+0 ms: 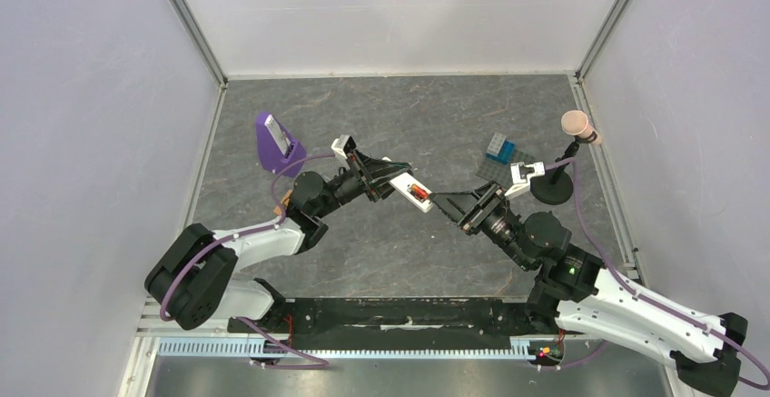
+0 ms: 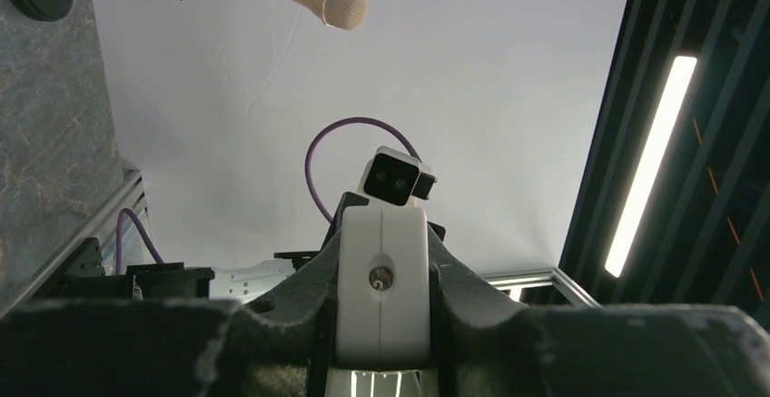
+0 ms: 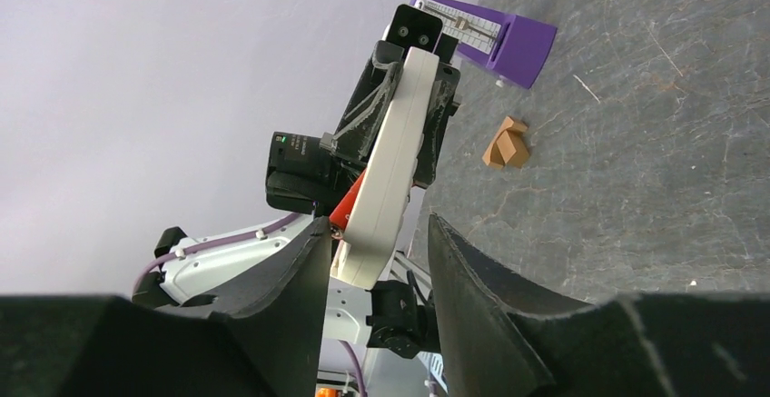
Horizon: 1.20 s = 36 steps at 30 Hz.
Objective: Load the batteries into the remote control
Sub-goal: Load the battery into the remote control.
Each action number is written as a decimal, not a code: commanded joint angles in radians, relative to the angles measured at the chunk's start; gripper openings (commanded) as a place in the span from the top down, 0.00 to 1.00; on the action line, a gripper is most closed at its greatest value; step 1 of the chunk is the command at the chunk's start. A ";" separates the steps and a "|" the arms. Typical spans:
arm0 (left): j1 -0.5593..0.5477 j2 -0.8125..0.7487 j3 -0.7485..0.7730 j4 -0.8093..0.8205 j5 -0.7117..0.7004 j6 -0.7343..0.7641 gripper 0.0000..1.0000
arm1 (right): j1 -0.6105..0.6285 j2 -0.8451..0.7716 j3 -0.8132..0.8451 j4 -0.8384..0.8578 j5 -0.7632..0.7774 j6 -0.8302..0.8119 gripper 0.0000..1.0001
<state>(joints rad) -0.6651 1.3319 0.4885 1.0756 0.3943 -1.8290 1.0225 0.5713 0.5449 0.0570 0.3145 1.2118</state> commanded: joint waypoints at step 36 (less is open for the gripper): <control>-0.010 -0.161 0.066 -0.172 0.094 0.200 0.98 | -0.004 0.154 0.147 -0.304 0.064 0.016 0.70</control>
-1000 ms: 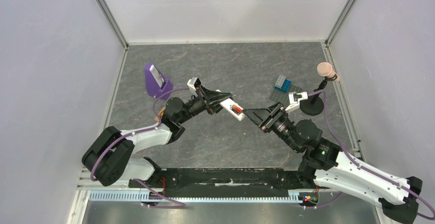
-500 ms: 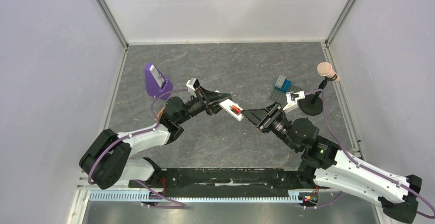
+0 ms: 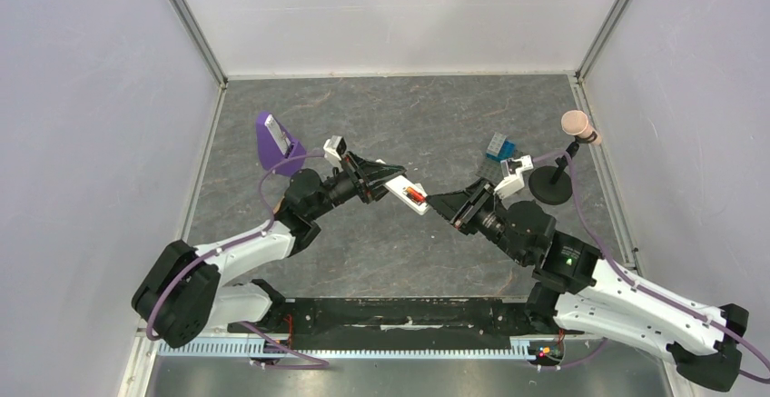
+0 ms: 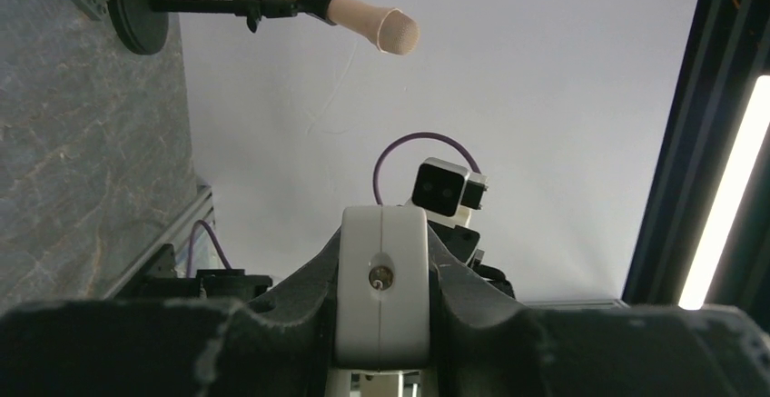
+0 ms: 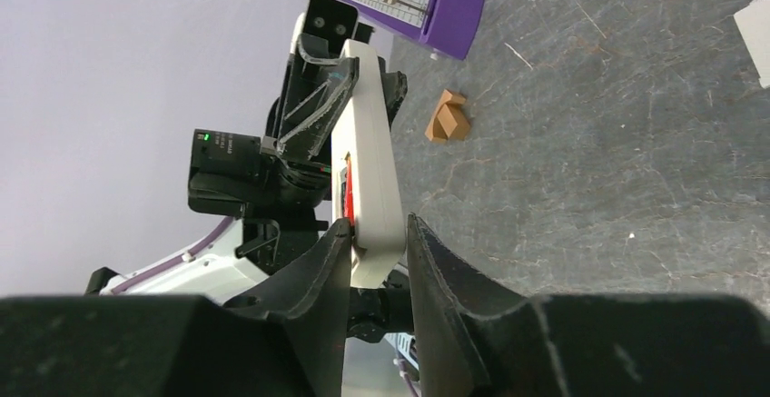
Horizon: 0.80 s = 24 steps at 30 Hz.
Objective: Load the batteries into the remote control
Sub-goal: Load the battery into the remote control.
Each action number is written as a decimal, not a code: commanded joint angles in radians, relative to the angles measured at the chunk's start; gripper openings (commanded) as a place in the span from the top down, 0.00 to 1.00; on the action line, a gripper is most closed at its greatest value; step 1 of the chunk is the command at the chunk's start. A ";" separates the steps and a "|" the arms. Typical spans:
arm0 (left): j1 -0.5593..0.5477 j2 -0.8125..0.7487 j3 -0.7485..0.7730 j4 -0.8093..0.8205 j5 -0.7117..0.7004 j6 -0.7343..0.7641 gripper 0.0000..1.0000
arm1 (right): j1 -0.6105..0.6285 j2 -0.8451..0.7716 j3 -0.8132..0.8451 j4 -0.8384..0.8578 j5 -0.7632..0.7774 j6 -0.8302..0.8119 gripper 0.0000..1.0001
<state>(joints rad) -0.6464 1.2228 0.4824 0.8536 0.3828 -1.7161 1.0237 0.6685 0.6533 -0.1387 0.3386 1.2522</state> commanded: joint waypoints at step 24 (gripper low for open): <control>-0.030 -0.167 0.186 -0.368 0.089 0.458 0.98 | -0.005 0.277 0.211 -0.338 0.034 -0.246 0.69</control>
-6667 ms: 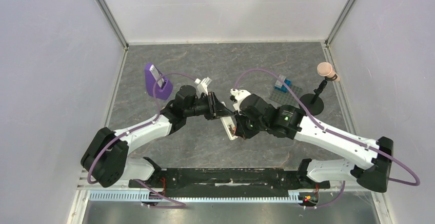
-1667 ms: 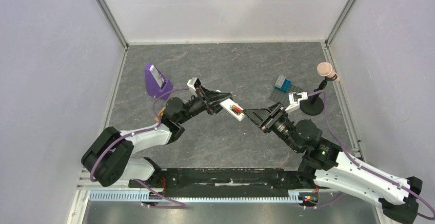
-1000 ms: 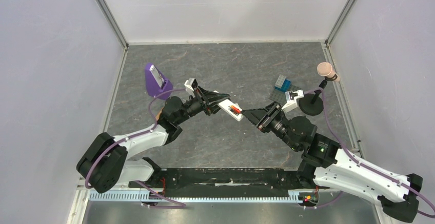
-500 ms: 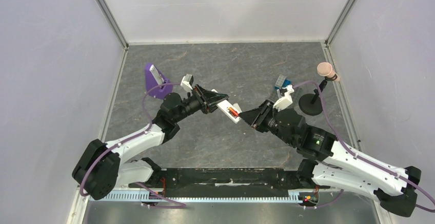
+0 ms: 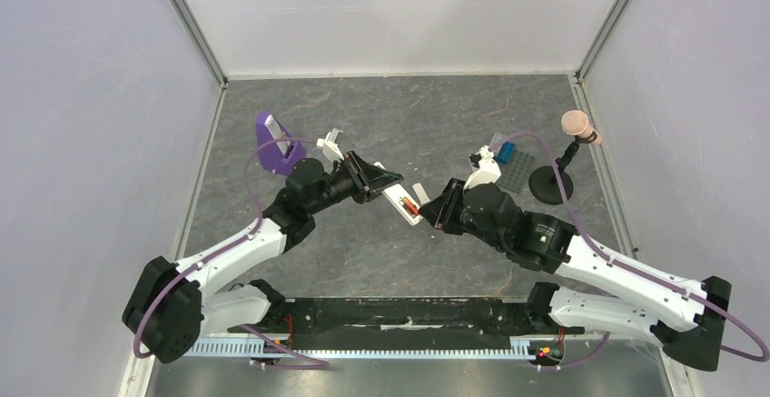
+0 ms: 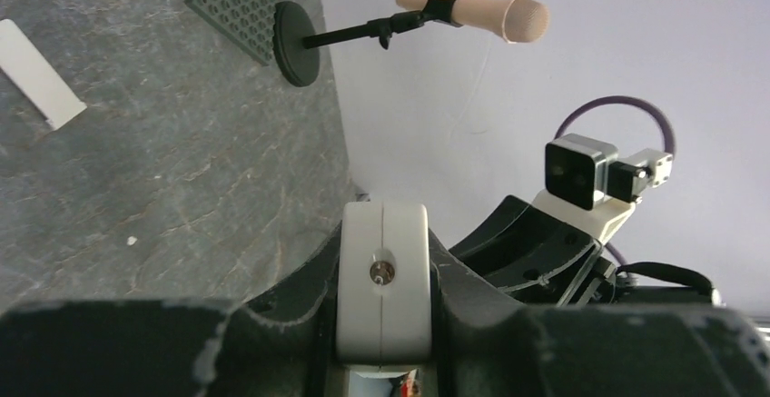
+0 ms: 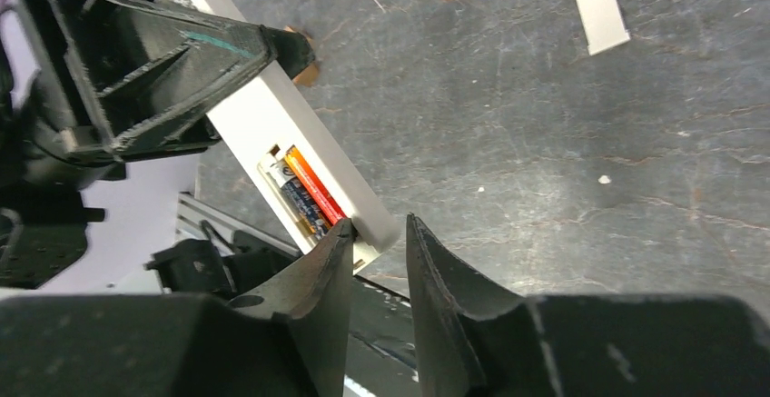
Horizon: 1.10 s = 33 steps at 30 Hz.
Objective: Load the batteries into the remote control
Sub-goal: Load the battery into the remote control.
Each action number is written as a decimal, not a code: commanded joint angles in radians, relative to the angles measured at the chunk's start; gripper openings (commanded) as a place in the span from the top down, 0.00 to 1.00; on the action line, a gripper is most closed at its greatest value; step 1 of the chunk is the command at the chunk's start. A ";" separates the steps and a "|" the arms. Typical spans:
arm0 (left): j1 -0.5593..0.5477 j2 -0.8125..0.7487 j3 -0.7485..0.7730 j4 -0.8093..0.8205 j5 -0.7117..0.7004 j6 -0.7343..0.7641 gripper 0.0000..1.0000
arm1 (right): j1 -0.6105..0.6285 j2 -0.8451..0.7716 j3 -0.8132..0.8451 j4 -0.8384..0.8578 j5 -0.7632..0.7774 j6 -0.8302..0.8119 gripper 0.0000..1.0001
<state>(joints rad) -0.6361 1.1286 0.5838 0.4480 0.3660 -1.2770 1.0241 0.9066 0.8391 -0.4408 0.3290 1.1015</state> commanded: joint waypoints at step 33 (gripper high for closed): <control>-0.036 -0.109 0.154 -0.192 0.228 0.311 0.98 | -0.009 -0.105 -0.011 0.204 -0.231 -0.313 0.34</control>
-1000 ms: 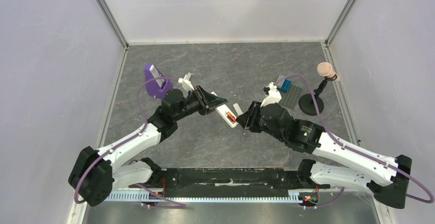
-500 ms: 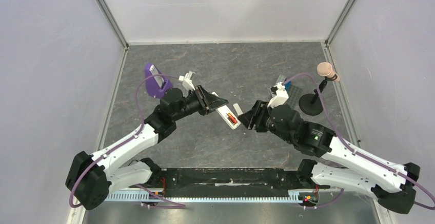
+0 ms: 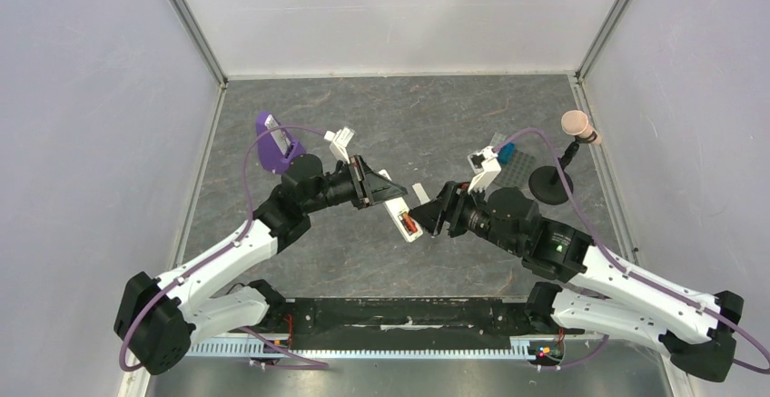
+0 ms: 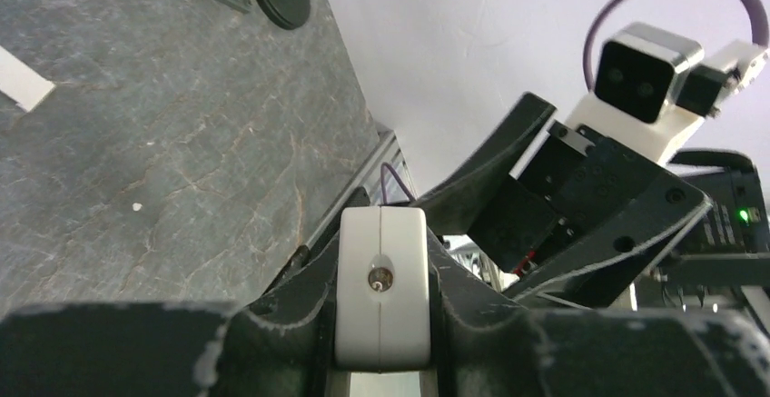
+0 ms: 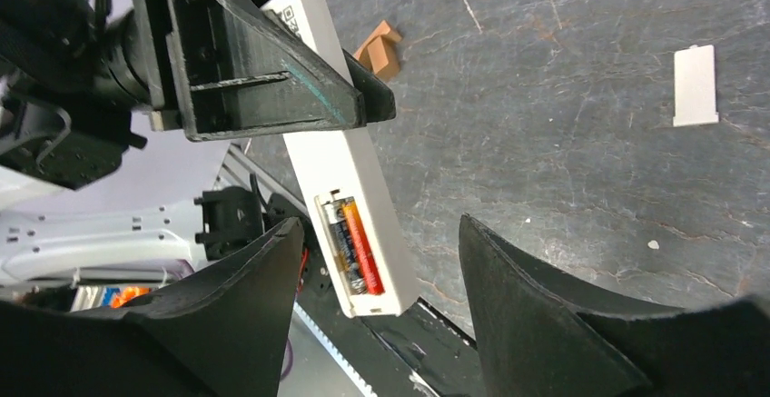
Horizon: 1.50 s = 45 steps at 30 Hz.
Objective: Load the batteries into the remote control
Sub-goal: Load the battery into the remote control.
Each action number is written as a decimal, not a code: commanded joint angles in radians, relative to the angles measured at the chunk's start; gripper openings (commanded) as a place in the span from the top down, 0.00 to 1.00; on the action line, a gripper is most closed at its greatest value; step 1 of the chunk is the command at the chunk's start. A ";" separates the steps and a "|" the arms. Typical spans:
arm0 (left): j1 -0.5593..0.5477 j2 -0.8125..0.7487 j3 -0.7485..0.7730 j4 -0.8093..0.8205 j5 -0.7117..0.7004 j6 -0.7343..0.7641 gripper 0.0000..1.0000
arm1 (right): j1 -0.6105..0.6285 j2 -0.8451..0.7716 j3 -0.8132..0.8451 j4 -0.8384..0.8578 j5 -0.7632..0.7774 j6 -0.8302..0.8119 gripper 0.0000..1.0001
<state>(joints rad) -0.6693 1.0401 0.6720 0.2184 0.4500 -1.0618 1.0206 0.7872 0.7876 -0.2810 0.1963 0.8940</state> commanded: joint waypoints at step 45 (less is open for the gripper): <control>-0.003 -0.007 0.084 0.170 0.392 0.119 0.98 | -0.019 0.088 0.045 0.001 -0.391 -0.254 0.58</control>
<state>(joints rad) -0.6647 1.0405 0.7376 0.3130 0.8188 -0.9142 1.0096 0.8669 0.8406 -0.2825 -0.2440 0.6613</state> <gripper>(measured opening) 0.314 0.316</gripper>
